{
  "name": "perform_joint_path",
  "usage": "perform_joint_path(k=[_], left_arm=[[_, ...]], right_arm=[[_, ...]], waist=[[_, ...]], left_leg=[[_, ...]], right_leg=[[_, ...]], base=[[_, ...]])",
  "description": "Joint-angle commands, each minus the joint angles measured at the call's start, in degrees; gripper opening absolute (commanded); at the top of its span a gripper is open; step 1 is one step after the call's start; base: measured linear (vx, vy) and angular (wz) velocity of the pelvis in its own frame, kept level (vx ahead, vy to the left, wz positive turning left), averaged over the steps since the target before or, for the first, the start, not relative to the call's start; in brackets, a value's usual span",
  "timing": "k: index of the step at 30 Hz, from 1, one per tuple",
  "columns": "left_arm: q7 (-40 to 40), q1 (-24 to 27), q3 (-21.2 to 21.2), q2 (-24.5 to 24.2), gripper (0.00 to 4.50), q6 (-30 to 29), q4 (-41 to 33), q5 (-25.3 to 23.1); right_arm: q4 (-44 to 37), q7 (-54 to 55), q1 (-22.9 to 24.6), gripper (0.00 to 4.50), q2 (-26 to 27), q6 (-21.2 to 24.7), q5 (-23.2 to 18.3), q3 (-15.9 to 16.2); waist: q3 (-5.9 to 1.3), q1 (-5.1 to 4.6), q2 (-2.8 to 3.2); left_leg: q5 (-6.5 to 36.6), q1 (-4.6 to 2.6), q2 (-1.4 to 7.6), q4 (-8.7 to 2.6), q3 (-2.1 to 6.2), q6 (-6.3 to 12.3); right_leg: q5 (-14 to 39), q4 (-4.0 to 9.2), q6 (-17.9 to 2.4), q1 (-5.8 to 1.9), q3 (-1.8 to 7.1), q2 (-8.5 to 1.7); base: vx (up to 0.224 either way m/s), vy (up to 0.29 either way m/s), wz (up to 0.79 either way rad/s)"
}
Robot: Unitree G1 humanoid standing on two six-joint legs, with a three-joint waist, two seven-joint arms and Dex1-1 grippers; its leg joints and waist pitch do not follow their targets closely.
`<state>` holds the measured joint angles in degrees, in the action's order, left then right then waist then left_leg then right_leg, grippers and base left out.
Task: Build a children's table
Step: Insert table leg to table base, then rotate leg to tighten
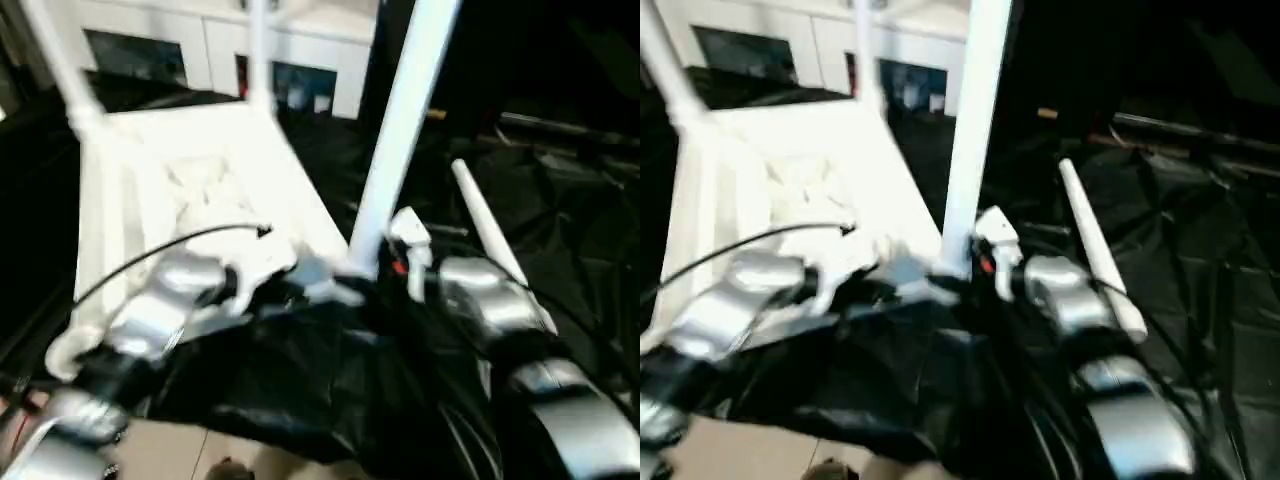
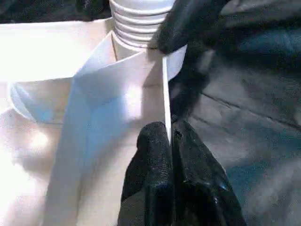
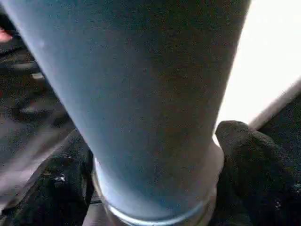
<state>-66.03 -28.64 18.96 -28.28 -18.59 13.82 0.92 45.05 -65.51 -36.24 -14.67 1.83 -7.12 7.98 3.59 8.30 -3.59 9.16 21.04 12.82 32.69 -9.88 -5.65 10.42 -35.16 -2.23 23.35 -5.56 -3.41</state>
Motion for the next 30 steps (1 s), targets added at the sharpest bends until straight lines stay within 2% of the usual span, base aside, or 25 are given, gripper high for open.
perform_joint_path(k=[1, 2, 4, 6, 7, 8, 13, 16, 19, 21, 24, 25, 26, 28, 30], left_arm=[[-3.31, -0.62, 1.47, 1.11, 0.0, 2.95, -3.38, 2.31], [-3.48, -0.56, 1.53, 0.94, 0.0, 3.08, -3.24, 2.25], [-3.86, -0.36, 1.57, 0.49, 0.0, 3.47, -3.07, 2.31], [-4.02, -0.32, 1.56, 0.34, 0.0, 3.62, -2.97, 2.3], [-4.05, -0.32, 1.56, 0.32, 0.0, 3.65, -2.95, 2.3], [-4.28, -0.29, 1.53, 0.11, 0.0, 3.82, -2.88, 2.35], [-4.75, -0.52, 1.14, -0.18, 0.0, 4.55, -1.8, 1.91], [-3.59, -0.65, 0.72, 0.32, 0.0, 4.06, -1.19, 1.64], [0.91, -1.82, -0.67, 2.78, 0.0, 1.75, 0.98, 1.28], [4.48, -3.14, -1.53, 4.65, 0.0, 0.95, 3.07, 0.59], [13.44, -6.46, -3.8, 9.48, 0.0, -0.89, 8.2, -0.62], [15.12, -6.99, -4.03, 10.32, 0.0, -1.22, 9.05, -0.98], [15.12, -6.99, -4.03, 10.32, 0.0, -1.22, 9.05, -0.98], [19.51, -8.12, -4.09, 12.98, 0.0, -2.35, 10.88, -2.11], [21.55, -8.52, -3.87, 14.51, 0.0, -2.93, 11.47, -2.75]], right_arm=[[-2.31, -1.88, 0.24, 4.05, -0.75, 0.86, -0.64, 0.97], [-2.53, -2.34, 0.46, 4.05, -0.86, 0.69, -0.61, 1.18], [-3.18, -2.89, 0.83, 3.71, -0.99, 0.9, -0.66, 1.29], [-3.34, -3.14, 0.92, 3.66, -0.98, 1.04, -0.68, 1.26], [-3.37, -3.18, 0.93, 3.36, -0.98, 1.07, -0.68, 1.25], [-3.73, -3.31, 1.11, 3.28, -0.98, 1.33, -0.66, 1.3], [-5.23, -3.31, 2.0, 2.96, -0.8, 2.67, -0.61, 1.47], [-4.66, -2.15, 2.28, 2.85, -0.25, 2.87, -0.47, 1.24], [-1.5, 4.53, 2.02, 2.81, 2.17, 2.36, 0.19, -0.32], [1.59, 11.87, 0.96, 2.79, 4.51, 2.28, 0.76, -2.01], [7.07, 23.67, -1.33, 2.79, 10.03, 3.91, -1.14, -6.14], [7.95, 25.44, -1.74, 2.78, 11.01, 3.68, -1.4, -6.63], [7.95, 25.44, -1.74, 2.78, 11.01, 3.68, -1.4, -6.63], [10.79, 33.0, -2.98, 2.77, 13.94, 3.09, -0.75, -7.21], [12.47, 37.51, -3.72, 2.77, 15.57, 2.43, 0.16, -7.25]], waist=[[-4.14, -0.27, 1.04], [-4.13, -0.24, 0.95], [-4.1, -0.21, 0.93], [-4.16, -0.27, 0.89], [-4.17, -0.3, 0.88], [-4.19, -0.31, 0.89], [-4.4, -0.24, 0.79], [-4.28, -0.23, 0.79], [-4.19, -0.44, 0.66], [-4.04, -0.62, 0.77], [-4.1, -1.21, 0.74], [-4.08, -1.39, 0.65], [-4.03, -1.59, 0.58], [-4.06, -1.75, 0.72], [-4.13, -1.87, 0.74]], left_leg=[[10.93, -1.15, 1.27, -3.23, -0.25, 1.46], [11.12, -1.1, 1.23, -3.24, -0.24, 1.29], [11.32, -1.0, 1.18, -3.26, -0.14, 0.86], [11.35, -0.96, 1.13, -3.25, -0.08, 0.61], [11.06, -0.9, 1.11, -3.24, -0.05, 0.61], [10.99, -0.94, 1.11, -3.23, -0.06, 0.63], [8.92, -0.81, 1.04, -3.05, -0.07, 1.09], [9.83, -0.84, 1.03, -3.11, -0.08, 0.85], [10.58, -0.78, 0.97, -3.18, -0.04, 0.26], [11.95, -1.04, 0.95, -3.27, -0.01, -0.42], [12.74, -0.91, 0.85, -3.43, 0.22, -1.69], [13.23, -1.18, 0.82, -3.35, 0.22, -1.93], [13.38, -0.99, 0.71, -3.34, 0.22, -1.84], [12.59, -0.85, 0.78, -3.33, 0.19, -1.33], [12.71, -1.03, 0.8, -3.33, 0.25, -1.61]], right_leg=[[8.23, 3.65, -10.74, -3.28, 3.47, -4.61], [8.76, 3.72, -10.63, -3.32, 3.45, -4.66], [10.06, 3.79, -10.2, -3.37, 3.49, -4.77], [10.95, 3.84, -9.79, -3.4, 3.49, -4.81], [10.73, 3.81, -9.76, -3.41, 3.49, -4.77], [10.63, 3.79, -9.77, -3.38, 3.48, -4.75], [7.22, 3.3, -10.25, -3.51, 3.43, -4.62], [8.86, 3.52, -10.07, -3.5, 3.44, -4.74], [10.86, 3.72, -9.61, -3.5, 3.46, -4.87], [13.9, 4.23, -9.04, -3.2, 3.48, -4.98], [16.55, 4.31, -8.12, -3.34, 3.37, -4.93], [17.35, 4.51, -8.08, -3.18, 3.41, -5.1], [18.03, 4.56, -7.88, -3.3, 3.37, -5.06], [17.92, 4.66, -7.37, -3.22, 3.47, -5.15], [17.42, 4.53, -7.52, -3.2, 3.36, -5.06]], base=[[0.0, 0.0, 0.0], [0.0, 0.0, 0.0], [0.0, 0.0, 0.0], [0.0, 0.0, 0.0], [0.0, 0.0, 0.0], [0.0, 0.0, 0.0], [0.0, 0.0, 0.0], [0.0, 0.0, 0.0], [0.0, 0.0, 0.0], [0.0, 0.0, 0.0], [0.0, 0.0, 0.0], [0.0, 0.0, 0.0], [0.0, 0.0, 0.0], [0.0, 0.0, 0.0], [0.0, 0.0, 0.0]])
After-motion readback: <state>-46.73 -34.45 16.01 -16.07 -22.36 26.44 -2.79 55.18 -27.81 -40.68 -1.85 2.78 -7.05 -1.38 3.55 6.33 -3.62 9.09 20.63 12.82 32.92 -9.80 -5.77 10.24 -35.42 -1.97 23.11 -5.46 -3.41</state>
